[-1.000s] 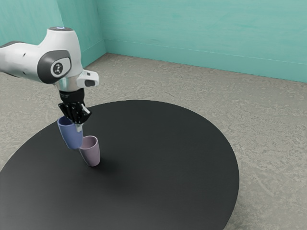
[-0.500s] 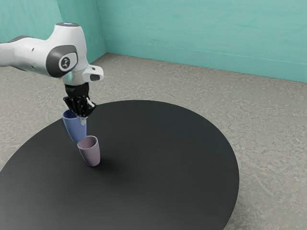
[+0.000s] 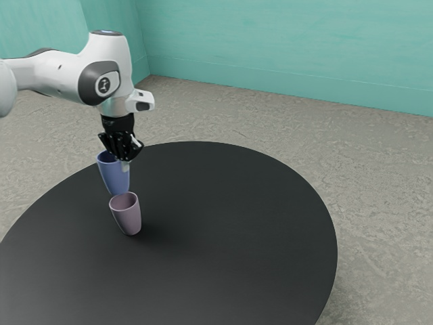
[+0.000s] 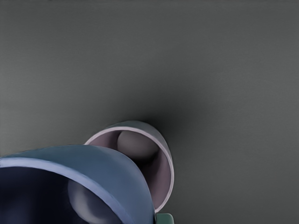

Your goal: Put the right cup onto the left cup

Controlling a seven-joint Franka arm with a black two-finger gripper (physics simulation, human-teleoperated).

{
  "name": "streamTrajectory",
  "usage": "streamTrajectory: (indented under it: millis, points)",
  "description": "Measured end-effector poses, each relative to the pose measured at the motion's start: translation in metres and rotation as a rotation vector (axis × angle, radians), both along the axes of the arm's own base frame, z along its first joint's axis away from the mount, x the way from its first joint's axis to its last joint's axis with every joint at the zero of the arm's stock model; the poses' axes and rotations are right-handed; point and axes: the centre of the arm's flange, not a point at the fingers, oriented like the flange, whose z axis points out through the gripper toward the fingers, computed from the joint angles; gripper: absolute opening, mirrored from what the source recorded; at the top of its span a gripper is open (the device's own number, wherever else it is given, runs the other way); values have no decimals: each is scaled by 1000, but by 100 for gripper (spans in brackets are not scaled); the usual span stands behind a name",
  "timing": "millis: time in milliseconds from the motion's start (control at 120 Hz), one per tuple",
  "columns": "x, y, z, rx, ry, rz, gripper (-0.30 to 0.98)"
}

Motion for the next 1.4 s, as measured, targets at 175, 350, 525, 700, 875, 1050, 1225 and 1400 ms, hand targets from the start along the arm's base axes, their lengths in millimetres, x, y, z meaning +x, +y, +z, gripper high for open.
streamTrajectory:
  millis: [175, 350, 525, 700, 875, 1050, 1225, 1400]
  points:
    - [3, -1, -1, -1, 6, -4, -10]
    - [4, -4, -5, -2, 18, -8, -10]
    - [6, -5, -16, -4, 36, -10, -10]
    - [8, -7, -26, -6, 49, -15, -10]
    - [10, -11, -33, -9, 57, -21, -10]
    - [11, -11, -37, -9, 62, -20, -10]
    - [12, -10, -44, -9, 69, -19, -10]
    - [14, -10, -51, -10, 77, -18, -10]
